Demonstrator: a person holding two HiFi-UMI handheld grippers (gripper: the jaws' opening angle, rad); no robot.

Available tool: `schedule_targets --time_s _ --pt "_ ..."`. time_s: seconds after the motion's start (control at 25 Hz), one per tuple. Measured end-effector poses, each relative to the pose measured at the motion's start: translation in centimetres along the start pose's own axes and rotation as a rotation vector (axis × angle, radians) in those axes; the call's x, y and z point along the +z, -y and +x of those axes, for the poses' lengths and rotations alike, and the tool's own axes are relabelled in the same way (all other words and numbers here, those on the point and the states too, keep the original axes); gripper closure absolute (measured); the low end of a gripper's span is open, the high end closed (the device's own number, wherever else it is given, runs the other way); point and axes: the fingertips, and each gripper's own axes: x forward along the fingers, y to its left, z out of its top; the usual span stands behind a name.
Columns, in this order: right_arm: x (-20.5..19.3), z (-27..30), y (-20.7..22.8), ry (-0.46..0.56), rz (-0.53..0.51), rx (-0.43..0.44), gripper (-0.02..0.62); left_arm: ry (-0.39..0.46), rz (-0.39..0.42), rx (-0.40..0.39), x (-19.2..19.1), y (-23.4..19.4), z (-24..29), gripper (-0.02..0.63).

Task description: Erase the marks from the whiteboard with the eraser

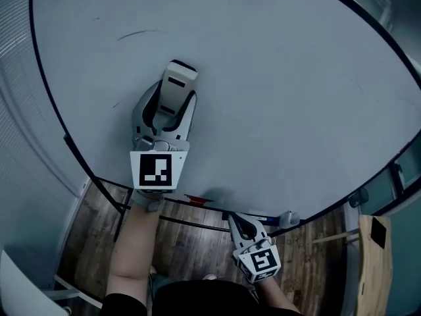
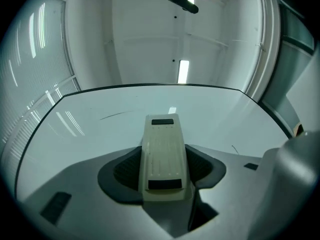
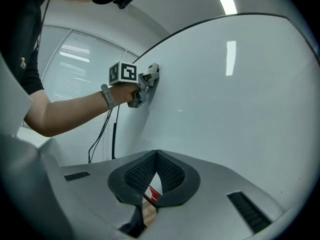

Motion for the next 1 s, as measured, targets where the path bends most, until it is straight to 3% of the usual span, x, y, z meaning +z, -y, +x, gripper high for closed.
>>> schedule_targets --time_s 0.28,0.44,0.6,0.8,1.0 --pt "1.6 6.5 -7.5 -0.019 -0.013 0.063 0.569 -0.044 -0.017 0.062 -6.8 -12.3 -5.7 0.344" --pt "1.4 9.1 -10.6 -0.034 -0.005 0.086 0.569 -0.069 0.001 0.057 -9.8 -15.4 -8.5 0.343" --pt "1.7 10.8 -12.7 -0.031 0.003 0.098 0.569 -0.125 -0.037 0.08 -12.9 -17.9 -11.1 0.343" --pt "1.4 12.3 -13.6 -0.029 0.024 0.097 0.569 -0.283 -0.11 0.108 -17.7 -19.4 -14.4 0.342" --pt "1.5 12.3 -13.4 -0.029 0.033 0.096 0.569 -0.489 -0.129 0.075 -20.5 -16.9 -17.9 0.342"
